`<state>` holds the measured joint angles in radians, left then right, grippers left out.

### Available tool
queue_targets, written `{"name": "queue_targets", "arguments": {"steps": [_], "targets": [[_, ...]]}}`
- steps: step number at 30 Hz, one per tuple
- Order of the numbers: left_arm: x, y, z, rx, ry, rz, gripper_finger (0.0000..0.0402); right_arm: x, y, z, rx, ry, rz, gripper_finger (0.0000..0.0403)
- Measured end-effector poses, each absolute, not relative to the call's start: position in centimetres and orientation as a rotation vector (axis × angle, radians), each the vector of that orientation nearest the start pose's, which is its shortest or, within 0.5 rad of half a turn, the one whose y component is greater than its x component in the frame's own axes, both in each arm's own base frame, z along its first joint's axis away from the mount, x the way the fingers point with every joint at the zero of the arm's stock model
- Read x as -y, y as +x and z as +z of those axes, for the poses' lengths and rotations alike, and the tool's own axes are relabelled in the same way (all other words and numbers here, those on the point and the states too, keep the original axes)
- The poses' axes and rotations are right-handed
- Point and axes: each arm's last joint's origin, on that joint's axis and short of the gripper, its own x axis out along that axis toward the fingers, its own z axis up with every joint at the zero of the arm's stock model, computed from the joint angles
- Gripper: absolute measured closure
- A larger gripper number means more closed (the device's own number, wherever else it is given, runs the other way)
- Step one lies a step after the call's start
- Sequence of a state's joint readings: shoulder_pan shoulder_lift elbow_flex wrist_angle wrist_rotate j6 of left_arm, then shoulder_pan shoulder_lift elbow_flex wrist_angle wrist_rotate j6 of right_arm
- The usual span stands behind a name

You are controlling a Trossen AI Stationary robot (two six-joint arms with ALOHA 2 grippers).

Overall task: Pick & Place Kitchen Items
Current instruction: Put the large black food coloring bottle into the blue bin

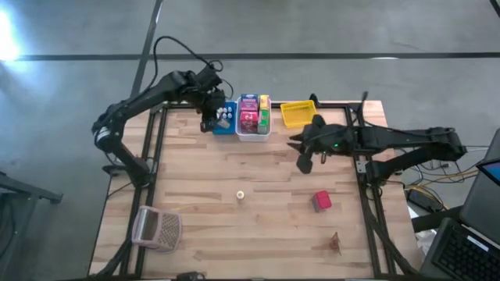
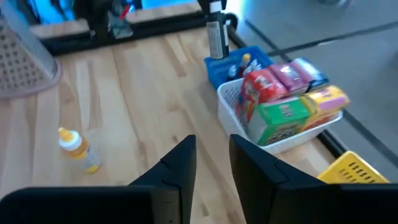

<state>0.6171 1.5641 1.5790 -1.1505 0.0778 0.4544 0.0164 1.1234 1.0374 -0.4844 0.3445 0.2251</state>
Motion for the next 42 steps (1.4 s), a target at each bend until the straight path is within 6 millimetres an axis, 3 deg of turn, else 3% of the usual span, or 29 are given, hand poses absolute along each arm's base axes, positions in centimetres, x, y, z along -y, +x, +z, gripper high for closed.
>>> {"name": "queue_targets", "arguments": {"steps": [8, 19, 29, 42], "targets": [[-19.5, 25.0, 33.9, -1.173, 0.015, 0.235, 0.0271, 1.4, 21.4, 32.2, -0.496, 0.110, -0.404, 0.0328], [-22.2, 26.3, 31.1, -1.249, -0.013, 0.214, 0.0271, 2.9, 21.3, 32.8, -0.486, 0.084, -0.461, 0.0324], [-22.8, 27.1, 30.3, -1.269, -0.022, 0.202, 0.0271, 3.2, 21.3, 33.1, -0.482, 0.064, -0.462, 0.0310], [-23.2, 27.8, 28.9, -1.304, -0.044, 0.186, 0.0271, 3.2, 21.3, 33.0, -0.491, 0.041, -0.455, 0.0344]]}}
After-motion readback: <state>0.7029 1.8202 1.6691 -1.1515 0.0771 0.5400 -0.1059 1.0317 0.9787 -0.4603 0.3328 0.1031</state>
